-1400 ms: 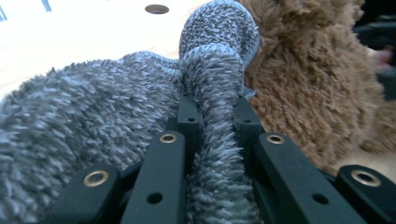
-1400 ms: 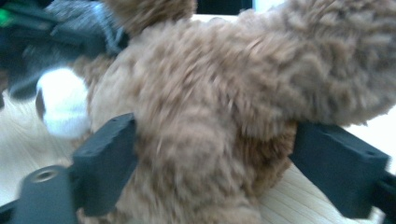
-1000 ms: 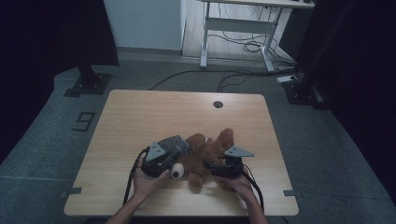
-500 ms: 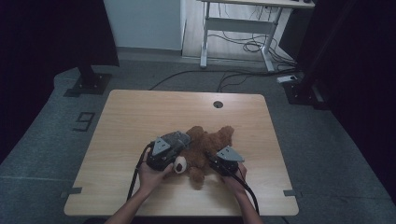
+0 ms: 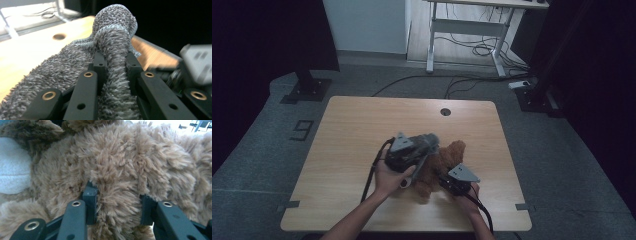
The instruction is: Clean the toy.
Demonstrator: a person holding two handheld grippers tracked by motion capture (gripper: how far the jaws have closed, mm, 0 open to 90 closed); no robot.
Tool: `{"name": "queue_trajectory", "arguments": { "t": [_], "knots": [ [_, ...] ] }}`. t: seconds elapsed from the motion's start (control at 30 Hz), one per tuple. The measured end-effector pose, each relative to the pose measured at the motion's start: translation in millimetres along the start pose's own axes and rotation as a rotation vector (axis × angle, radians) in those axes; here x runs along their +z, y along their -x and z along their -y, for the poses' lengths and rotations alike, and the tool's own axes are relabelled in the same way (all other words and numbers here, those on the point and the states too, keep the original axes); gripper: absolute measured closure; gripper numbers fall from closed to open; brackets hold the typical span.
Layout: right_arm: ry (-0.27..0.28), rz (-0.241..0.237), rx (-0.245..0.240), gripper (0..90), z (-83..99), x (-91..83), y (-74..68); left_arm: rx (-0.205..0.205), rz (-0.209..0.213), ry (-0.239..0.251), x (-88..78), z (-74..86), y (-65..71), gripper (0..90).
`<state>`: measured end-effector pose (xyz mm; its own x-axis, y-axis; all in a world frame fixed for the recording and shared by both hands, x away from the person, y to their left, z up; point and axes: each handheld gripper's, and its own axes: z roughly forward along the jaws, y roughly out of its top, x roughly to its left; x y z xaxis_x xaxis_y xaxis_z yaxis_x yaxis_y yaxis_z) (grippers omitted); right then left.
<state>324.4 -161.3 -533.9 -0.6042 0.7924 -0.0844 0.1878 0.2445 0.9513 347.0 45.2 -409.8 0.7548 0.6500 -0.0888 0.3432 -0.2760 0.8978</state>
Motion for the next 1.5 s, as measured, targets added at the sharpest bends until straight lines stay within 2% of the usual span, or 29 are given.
{"name": "queue_trajectory", "arguments": {
  "t": [0.03, 0.1, 0.13, 0.17, 0.27, 0.3, 0.37, 0.43, 0.6, 0.73, 0.83, 0.9, 0.97, 1.1, 1.4, 1.5],
  "knots": [
    [0.003, 0.000, 0.003, 59.7, 0.9, -1.3, -0.7, 0.011, 0.010, -0.005, 7.7, -6.9, 5.9, 75.7],
    [0.012, 0.005, -0.006, 59.7, 3.0, -3.3, -4.3, 0.006, 0.042, -0.029, 25.8, -18.1, 15.7, 75.4],
    [0.013, 0.008, -0.016, 59.7, 3.5, -4.3, -6.5, 0.004, 0.049, -0.054, 36.0, -21.9, 20.0, 75.3],
    [0.014, 0.011, -0.029, 59.7, 3.7, -5.0, -8.5, 0.010, 0.036, -0.084, 47.0, -23.7, 23.7, 75.2],
    [0.011, 0.021, -0.039, 59.7, 4.4, -6.0, -10.5, -0.007, 0.025, -0.180, 74.9, -15.4, 25.6, 75.2],
    [0.006, 0.022, -0.039, 59.7, 4.6, -6.0, -10.3, -0.001, 0.017, -0.196, 79.6, -9.4, 25.0, 75.3],
    [-0.007, 0.024, -0.036, 59.8, 5.3, -5.0, -9.7, 0.008, 0.008, -0.196, 80.1, 0.4, 21.4, 76.0],
    [-0.007, 0.020, -0.032, 59.8, 5.9, -4.3, -9.1, -0.004, 0.005, -0.182, 72.7, 4.2, 15.3, 76.2],
    [0.000, 0.017, -0.017, 59.8, 5.9, -3.9, -8.0, -0.015, -0.042, -0.170, 49.1, 10.0, -4.7, 76.3],
    [0.000, 0.019, -0.012, 59.8, 6.1, -3.4, -7.4, -0.001, -0.098, -0.168, 33.7, 18.0, -19.9, 76.3],
    [0.002, 0.006, 0.020, 59.7, 7.1, -3.6, -4.6, 0.003, -0.147, -0.171, 20.7, 26.5, -32.1, 76.3],
    [0.003, -0.003, 0.034, 59.7, 7.8, -4.1, -3.0, -0.016, -0.160, -0.162, 10.1, 35.4, -42.3, 76.3],
    [0.005, -0.004, 0.031, 59.7, 7.7, -3.9, -3.3, -0.048, -0.148, -0.140, -2.5, 44.7, -51.9, 76.4],
    [0.005, -0.014, 0.046, 59.6, 7.7, -3.8, -2.9, -0.064, -0.147, -0.094, -24.6, 59.1, -61.8, 76.6],
    [0.004, -0.018, 0.058, 59.4, 7.9, -3.8, -1.9, -0.127, -0.203, -0.086, -52.1, 80.1, -88.8, 76.3],
    [0.006, -0.020, 0.060, 59.3, 8.2, -3.8, -1.6, -0.173, -0.220, -0.094, -56.9, 93.4, -99.3, 76.5]
  ]
}}
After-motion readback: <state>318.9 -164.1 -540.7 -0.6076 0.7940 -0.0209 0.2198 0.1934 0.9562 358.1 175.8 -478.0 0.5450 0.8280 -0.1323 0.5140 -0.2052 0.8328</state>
